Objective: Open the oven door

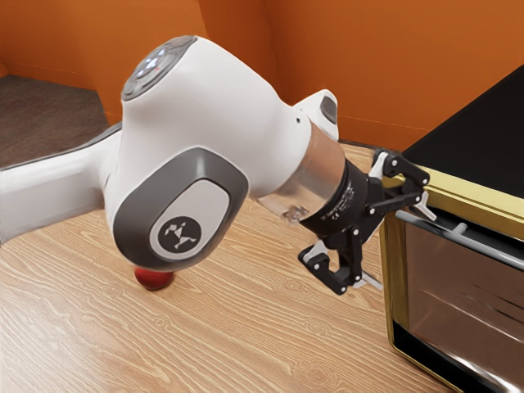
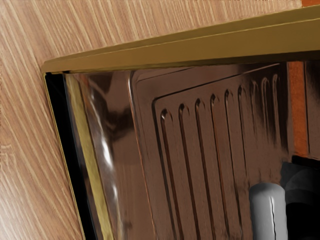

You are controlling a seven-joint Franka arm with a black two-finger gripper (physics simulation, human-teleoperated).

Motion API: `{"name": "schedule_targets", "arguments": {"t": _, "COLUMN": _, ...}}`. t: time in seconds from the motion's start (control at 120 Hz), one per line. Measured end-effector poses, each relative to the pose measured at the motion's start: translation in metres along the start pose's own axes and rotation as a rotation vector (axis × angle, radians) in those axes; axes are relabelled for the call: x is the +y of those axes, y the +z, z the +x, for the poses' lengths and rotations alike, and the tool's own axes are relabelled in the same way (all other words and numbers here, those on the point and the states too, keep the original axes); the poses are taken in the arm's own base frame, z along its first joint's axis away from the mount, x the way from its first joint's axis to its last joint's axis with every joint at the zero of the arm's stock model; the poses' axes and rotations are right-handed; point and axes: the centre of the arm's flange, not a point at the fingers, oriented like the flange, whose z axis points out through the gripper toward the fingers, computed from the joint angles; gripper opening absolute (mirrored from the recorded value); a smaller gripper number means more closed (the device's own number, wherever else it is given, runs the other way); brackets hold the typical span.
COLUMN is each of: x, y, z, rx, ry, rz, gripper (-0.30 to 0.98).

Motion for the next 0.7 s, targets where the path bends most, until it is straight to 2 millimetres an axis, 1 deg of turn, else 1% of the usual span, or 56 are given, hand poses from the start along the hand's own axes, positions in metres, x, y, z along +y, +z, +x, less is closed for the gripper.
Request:
{"name": "schedule_targets", "arguments": {"t": 0.167, "x": 0.000, "y": 0.003, "z": 0.007, "rx": -0.004, "ry": -0.027, "rz": 0.002, "gripper": 0.68}}
{"name": "schedule_targets", "arguments": {"t": 0.267, "x": 0.000, "y": 0.005, "z": 0.008, "rx": -0.015, "ry": -0.041, "rz": 0.004, "gripper": 0.68}}
{"name": "schedule_targets", "arguments": {"t": 0.475, "x": -0.004, "y": 0.010, "z": 0.014, "rx": -0.026, "ry": -0.066, "rz": 0.013, "gripper": 0.68}}
{"name": "schedule_targets", "arguments": {"t": 0.592, "x": -0.018, "y": 0.015, "z": 0.018, "rx": -0.028, "ry": -0.074, "rz": 0.023, "gripper": 0.68}}
{"name": "schedule_targets", "arguments": {"t": 0.7, "x": -0.038, "y": 0.011, "z": 0.024, "rx": -0.012, "ry": -0.064, "rz": 0.022, "gripper": 0.68}}
